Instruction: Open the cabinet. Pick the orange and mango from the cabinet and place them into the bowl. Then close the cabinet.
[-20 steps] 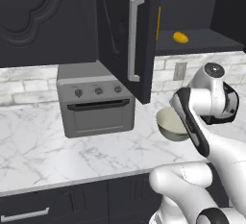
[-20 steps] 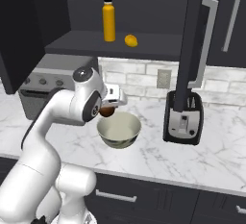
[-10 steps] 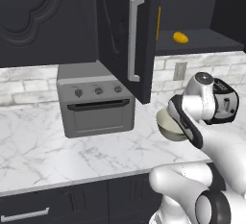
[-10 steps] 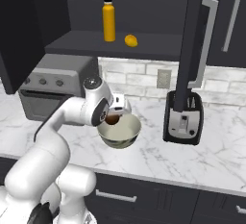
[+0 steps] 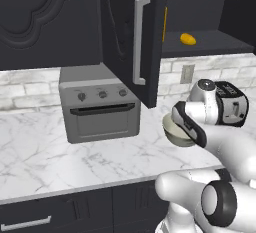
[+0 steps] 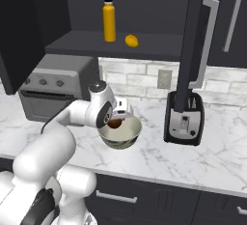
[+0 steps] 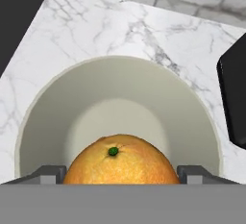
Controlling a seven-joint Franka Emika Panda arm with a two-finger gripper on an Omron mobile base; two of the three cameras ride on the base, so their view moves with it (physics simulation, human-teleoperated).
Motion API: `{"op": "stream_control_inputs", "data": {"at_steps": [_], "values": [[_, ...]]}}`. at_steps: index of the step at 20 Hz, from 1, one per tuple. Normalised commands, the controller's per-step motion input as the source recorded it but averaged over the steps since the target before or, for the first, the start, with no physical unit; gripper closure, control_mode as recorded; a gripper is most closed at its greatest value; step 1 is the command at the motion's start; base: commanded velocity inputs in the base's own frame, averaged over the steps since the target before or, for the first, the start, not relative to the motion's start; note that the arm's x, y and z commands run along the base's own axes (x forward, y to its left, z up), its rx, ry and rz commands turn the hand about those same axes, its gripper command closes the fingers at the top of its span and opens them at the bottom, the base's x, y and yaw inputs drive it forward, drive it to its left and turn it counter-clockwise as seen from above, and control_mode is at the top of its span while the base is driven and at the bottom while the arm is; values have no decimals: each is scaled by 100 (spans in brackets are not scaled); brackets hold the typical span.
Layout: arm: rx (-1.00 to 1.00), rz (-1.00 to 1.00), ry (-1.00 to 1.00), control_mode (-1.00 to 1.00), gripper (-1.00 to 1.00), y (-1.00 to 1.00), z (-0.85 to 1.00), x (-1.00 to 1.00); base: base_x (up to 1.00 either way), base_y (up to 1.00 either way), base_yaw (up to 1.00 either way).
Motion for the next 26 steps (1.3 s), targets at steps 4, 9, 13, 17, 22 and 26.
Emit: {"op": "stream_control_inputs", "data": {"at_steps": [4, 9, 13, 17, 22, 26], "values": [[0, 0, 0, -100, -100, -3, -3, 1, 0, 0, 0], [3, 0, -1, -100, -100, -11, 18, 0, 0, 0, 0], [2, 0, -2, -100, -100, -6, 60, 0, 0, 0, 0], [0, 0, -8, -100, -100, -4, 88, -10, 0, 0, 0], [0, -3, -7, -100, -100, 0, 100, -24, 0, 0, 0], [0, -9, -9, -100, -100, 0, 94, -30, 0, 0, 0]]}}
